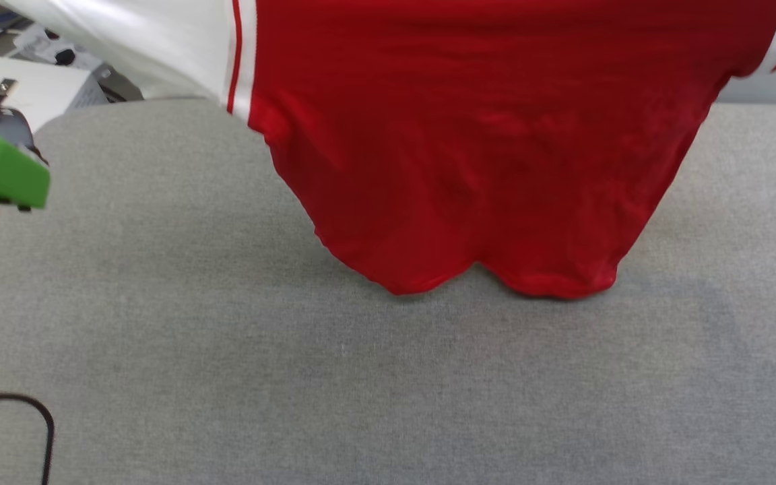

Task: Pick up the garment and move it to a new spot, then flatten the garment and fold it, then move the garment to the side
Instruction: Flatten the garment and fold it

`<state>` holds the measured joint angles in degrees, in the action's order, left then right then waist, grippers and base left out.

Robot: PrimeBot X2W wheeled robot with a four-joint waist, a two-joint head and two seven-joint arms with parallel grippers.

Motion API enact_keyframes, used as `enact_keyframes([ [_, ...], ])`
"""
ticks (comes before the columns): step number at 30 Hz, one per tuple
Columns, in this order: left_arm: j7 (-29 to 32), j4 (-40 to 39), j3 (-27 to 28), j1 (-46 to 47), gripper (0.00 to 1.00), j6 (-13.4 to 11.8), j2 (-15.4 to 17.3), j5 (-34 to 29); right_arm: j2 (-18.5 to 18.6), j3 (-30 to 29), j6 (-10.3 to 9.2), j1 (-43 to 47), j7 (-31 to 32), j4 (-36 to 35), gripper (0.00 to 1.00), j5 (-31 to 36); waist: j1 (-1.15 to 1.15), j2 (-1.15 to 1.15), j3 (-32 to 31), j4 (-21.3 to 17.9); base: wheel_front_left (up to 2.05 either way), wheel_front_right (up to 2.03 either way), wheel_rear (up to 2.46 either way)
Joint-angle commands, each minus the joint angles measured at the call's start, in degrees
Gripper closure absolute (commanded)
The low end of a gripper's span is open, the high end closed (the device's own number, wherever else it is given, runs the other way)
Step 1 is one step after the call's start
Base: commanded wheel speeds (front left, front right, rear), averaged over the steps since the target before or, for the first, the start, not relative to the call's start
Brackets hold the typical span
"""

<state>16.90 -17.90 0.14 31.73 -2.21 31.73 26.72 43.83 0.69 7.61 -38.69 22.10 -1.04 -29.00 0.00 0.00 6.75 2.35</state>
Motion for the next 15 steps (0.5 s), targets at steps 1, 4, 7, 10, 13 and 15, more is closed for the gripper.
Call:
enact_keyframes([
  [1, 0.2, 1.1, 0.3, 2.6, 1.00, 0.5, 1.1, 0.4, 0.6, 0.2, -0.12, -2.1, -0.5, 1.0, 1.00, 0.4, 0.00, 0.00, 3.0, -0.5, 0.00, 0.00, 0.00],
  [4, 0.8, 3.1, -0.3, 6.9, 1.00, 2.2, 2.3, 0.9, 1.0, 0.9, -0.12, -6.1, -1.2, 2.3, 1.00, 0.6, 0.00, 0.00, 6.9, -0.6, 0.00, 0.00, 0.00],
  [7, 1.4, 6.0, -1.1, 12.8, 1.00, 4.0, 3.5, 1.2, 1.0, 1.7, -0.12, -11.9, -2.2, 4.7, 1.00, 1.5, 0.00, 0.00, 11.6, -0.7, 0.00, 0.00, 0.00],
  [10, 1.3, 9.6, -2.3, 19.4, 1.00, 5.6, 4.4, 1.0, 0.7, 3.6, -0.12, -18.0, -3.4, 8.0, 1.00, 2.8, 0.00, 0.00, 15.5, -0.9, 0.00, 0.00, 0.00],
  [13, 1.1, 14.4, -4.1, 27.1, 1.00, 7.1, 5.2, 0.4, -0.3, 5.4, -0.12, -25.3, -4.7, 12.1, 1.00, 4.0, 0.00, 0.00, 19.5, -1.3, 0.00, 0.00, 0.00],
  [15, 0.6, 17.8, -5.4, 32.0, 1.00, 7.8, 5.7, -0.2, -1.3, 6.5, -0.12, -29.7, -5.6, 15.0, 1.00, 4.8, 0.00, 0.00, 21.5, -1.5, 0.00, 0.00, 0.00],
])
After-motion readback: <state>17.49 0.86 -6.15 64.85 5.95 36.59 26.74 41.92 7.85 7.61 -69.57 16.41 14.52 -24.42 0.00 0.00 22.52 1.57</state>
